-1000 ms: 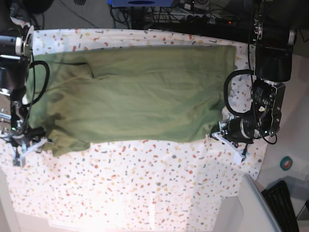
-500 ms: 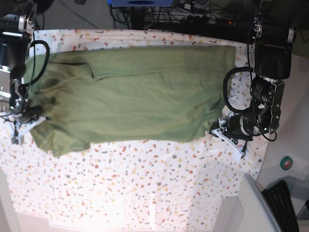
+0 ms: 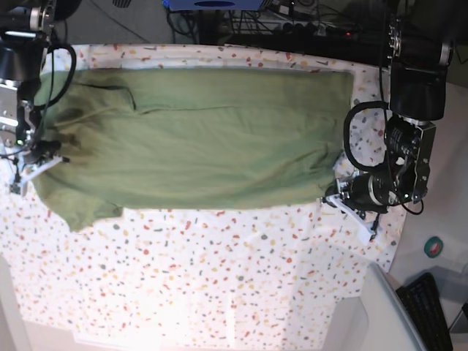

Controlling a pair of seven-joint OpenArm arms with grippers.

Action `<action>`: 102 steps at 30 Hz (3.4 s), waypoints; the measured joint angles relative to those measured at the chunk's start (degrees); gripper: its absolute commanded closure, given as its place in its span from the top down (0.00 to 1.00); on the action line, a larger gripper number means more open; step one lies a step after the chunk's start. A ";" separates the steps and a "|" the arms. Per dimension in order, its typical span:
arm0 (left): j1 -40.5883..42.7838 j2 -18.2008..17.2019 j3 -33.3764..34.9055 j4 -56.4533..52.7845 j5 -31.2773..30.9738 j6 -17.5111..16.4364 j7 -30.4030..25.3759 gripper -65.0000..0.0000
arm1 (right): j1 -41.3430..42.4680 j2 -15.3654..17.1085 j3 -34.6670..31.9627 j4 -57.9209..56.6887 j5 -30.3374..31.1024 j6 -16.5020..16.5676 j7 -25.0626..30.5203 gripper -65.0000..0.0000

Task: Layout the t-shirt on the table in an organized manner, then fold the t-shirt properly
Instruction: 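Release and regrasp the folded edge with both grippers, then fold the grasped edge further over the shirt with both grippers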

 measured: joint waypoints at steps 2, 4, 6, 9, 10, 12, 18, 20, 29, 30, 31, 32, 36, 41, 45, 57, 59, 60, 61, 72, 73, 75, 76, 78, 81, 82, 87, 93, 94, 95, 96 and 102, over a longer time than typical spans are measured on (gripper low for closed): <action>-0.15 -0.24 -0.17 0.00 -0.04 0.04 -0.04 0.00 | -1.44 -0.48 -0.02 3.50 -0.11 -0.50 -1.92 0.00; -0.15 -0.07 -0.20 0.00 0.00 0.02 -0.04 0.00 | -2.23 -1.05 -0.11 7.10 0.15 -0.39 -1.97 0.00; -0.02 0.13 -0.20 0.00 0.00 0.02 -0.04 0.00 | -2.25 -0.85 -0.15 10.45 0.15 -0.28 -1.33 0.00; -0.02 0.28 -0.20 -0.02 0.00 0.02 0.00 0.00 | -1.31 -0.35 -0.13 12.61 -0.02 -0.28 -1.07 0.00; -0.02 0.28 -0.20 -0.02 -0.02 0.02 0.02 0.00 | -0.83 -0.37 -0.13 12.70 -0.04 -0.31 -1.14 0.00; 0.09 0.20 -0.44 0.00 -0.13 0.02 0.02 0.00 | 0.39 -0.39 -0.13 12.20 0.15 -0.11 -1.60 0.00; 0.09 -0.17 -0.61 0.28 -0.24 0.04 0.02 0.00 | 10.21 -0.17 -0.50 2.78 0.13 0.17 -1.33 0.31; 0.48 -0.15 -0.61 2.56 -0.15 0.24 0.28 0.00 | 14.27 -0.13 -0.57 -3.32 0.22 0.22 -0.92 0.49; 1.09 -0.17 -0.68 6.16 -0.42 0.02 0.24 0.00 | 26.12 2.12 -0.61 -26.93 -0.24 7.06 -0.90 0.46; 1.09 -0.17 -0.68 6.16 -0.44 0.02 0.24 0.00 | 26.93 1.81 -0.61 -27.67 -1.53 7.37 -0.74 0.46; 1.09 -0.15 -0.68 6.16 -0.26 0.02 0.22 0.00 | 27.41 1.49 -0.61 -27.91 -3.32 7.39 -0.72 0.46; 1.09 -0.20 -0.68 6.16 -0.26 0.02 0.22 0.00 | 27.65 1.25 -0.61 -27.91 -4.96 7.80 -0.57 0.46; 1.09 -0.13 -0.68 6.16 -0.24 0.02 0.22 0.00 | 26.95 1.07 -0.61 -28.26 -6.99 7.96 -0.87 0.46; 1.09 -0.20 -0.68 6.16 -0.24 0.02 0.22 0.00 | 26.60 0.90 -0.61 -28.52 -7.41 7.96 -0.66 0.46; 1.11 -0.17 -0.68 6.16 -0.24 0.02 0.22 0.00 | 25.29 0.94 -0.61 -28.98 -7.45 7.96 -0.44 0.46; 2.08 -0.17 -0.70 6.19 -0.22 0.04 0.24 0.00 | 24.30 0.87 -0.61 -33.22 -6.99 8.20 10.10 0.21; 2.21 -0.17 -0.68 6.19 -0.24 0.02 0.26 0.00 | 24.26 0.72 -0.61 -33.38 -7.32 8.28 11.19 0.00; 2.19 -0.20 -0.68 6.19 -0.22 0.02 0.22 0.00 | 24.20 0.68 -0.61 -33.38 -7.41 8.28 11.45 0.00; 2.10 -0.20 -0.68 6.19 -0.22 0.02 0.20 0.00 | 24.17 0.68 -0.61 -33.38 -7.39 8.28 11.67 0.00; 4.09 -0.02 -0.72 15.43 -0.70 -0.02 4.68 0.00 | 21.59 0.61 -0.61 -26.84 -7.58 8.26 9.27 0.00; 4.15 -0.04 -0.72 15.47 -0.66 -0.02 4.68 0.00 | 20.63 0.59 -0.61 -24.76 -7.67 8.24 8.20 0.00; 4.50 -0.11 -0.74 15.41 -0.22 0.04 5.09 0.00 | 18.88 0.57 -0.61 -20.98 -7.65 8.24 7.08 0.00; 4.63 -0.11 -0.74 15.41 -0.20 0.04 5.09 0.00 | 18.23 0.55 -0.61 -19.26 -7.67 8.26 6.36 0.00; 4.94 -0.02 -0.72 15.74 -0.20 0.02 5.20 0.00 | 17.11 0.42 -0.61 -16.11 -7.58 8.28 5.03 0.00; 5.75 -0.07 -0.72 18.84 -0.22 0.02 5.31 0.00 | 15.74 0.50 -0.61 -12.61 -7.58 8.31 3.56 0.00; 5.99 -0.09 -0.72 20.00 -0.22 0.02 5.29 0.00 | 15.23 0.55 -0.61 -11.69 -7.58 8.31 3.54 0.00; 9.11 -0.11 -0.72 23.93 -0.39 0.00 5.16 0.00 | 12.04 0.46 -0.61 -6.10 -7.56 8.31 2.82 0.00; 11.21 -0.20 -0.72 24.48 -0.26 0.02 5.51 0.00 | 11.98 0.46 -0.61 -7.52 -7.41 8.31 3.19 0.00; 11.17 -0.22 -0.74 24.48 -0.22 0.02 5.31 0.00 | 12.00 0.46 -0.61 -8.28 -7.41 8.31 3.13 0.00; 11.19 -0.22 -0.74 24.48 -0.22 0.02 5.27 0.00 | 12.00 0.46 -0.61 -9.05 -7.43 8.31 2.86 0.01; 11.23 -0.20 -0.72 24.48 -0.22 0.02 5.33 0.00 | 12.17 0.46 -0.61 -9.86 -7.48 8.31 1.62 0.12; 11.26 -0.24 -0.72 24.48 -0.24 0.02 5.33 0.00 | 14.73 0.46 -0.61 -10.47 -7.63 8.24 -5.62 0.32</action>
